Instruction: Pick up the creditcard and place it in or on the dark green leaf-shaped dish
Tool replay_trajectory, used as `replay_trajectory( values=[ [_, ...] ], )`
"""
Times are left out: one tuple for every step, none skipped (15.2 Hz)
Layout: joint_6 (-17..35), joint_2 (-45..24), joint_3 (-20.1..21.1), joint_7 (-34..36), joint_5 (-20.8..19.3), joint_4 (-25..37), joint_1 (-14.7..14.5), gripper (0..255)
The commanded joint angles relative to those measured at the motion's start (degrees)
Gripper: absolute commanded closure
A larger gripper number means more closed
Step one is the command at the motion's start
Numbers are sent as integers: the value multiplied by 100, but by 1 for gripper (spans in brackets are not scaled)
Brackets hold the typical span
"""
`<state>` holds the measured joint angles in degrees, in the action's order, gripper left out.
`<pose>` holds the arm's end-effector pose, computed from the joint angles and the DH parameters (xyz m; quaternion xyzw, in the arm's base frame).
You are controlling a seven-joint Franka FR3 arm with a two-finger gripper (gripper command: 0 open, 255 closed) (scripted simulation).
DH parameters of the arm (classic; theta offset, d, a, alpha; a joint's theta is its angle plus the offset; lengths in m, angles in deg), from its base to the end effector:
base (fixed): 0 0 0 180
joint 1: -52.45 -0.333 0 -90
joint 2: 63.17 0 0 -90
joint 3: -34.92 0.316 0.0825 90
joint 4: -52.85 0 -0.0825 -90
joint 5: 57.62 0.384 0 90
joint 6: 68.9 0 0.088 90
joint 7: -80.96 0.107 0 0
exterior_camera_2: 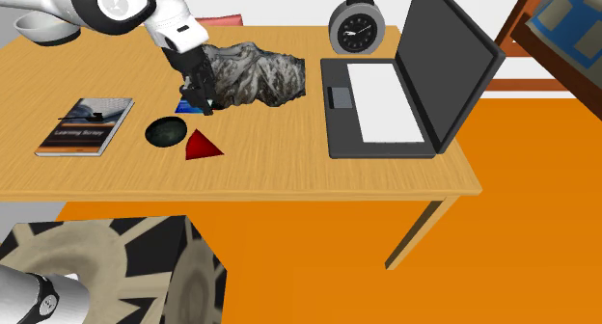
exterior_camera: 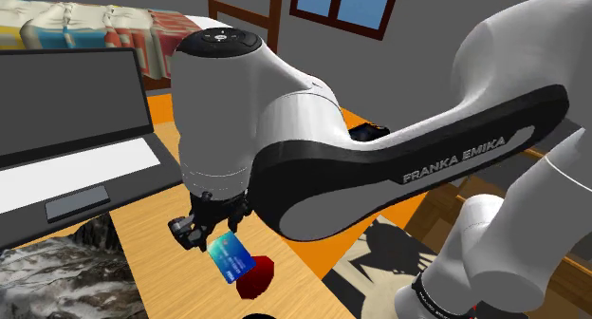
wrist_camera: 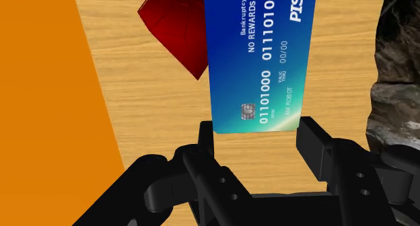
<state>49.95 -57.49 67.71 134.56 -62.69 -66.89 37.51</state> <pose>0.3581 0.3961 0.4670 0.9968 -0.0313 0.0723 0.0162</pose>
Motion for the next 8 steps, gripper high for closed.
replay_trajectory(
  values=[
    [-6, 258, 103, 151, 157, -230, -122, 255],
    [-20, 377, 153, 223, 233, -324, -186, 255],
    [-38, 492, 204, 297, 308, -410, -252, 255],
    [-59, 603, 255, 374, 382, -490, -320, 255],
    [-82, 710, 308, 453, 455, -563, -390, 255],
    [-108, 812, 363, 535, 527, -629, -460, 255],
    [-137, 909, 420, 620, 597, -688, -531, 255],
    [-168, 1001, 478, 709, 666, -740, -603, 255]
  ],
)
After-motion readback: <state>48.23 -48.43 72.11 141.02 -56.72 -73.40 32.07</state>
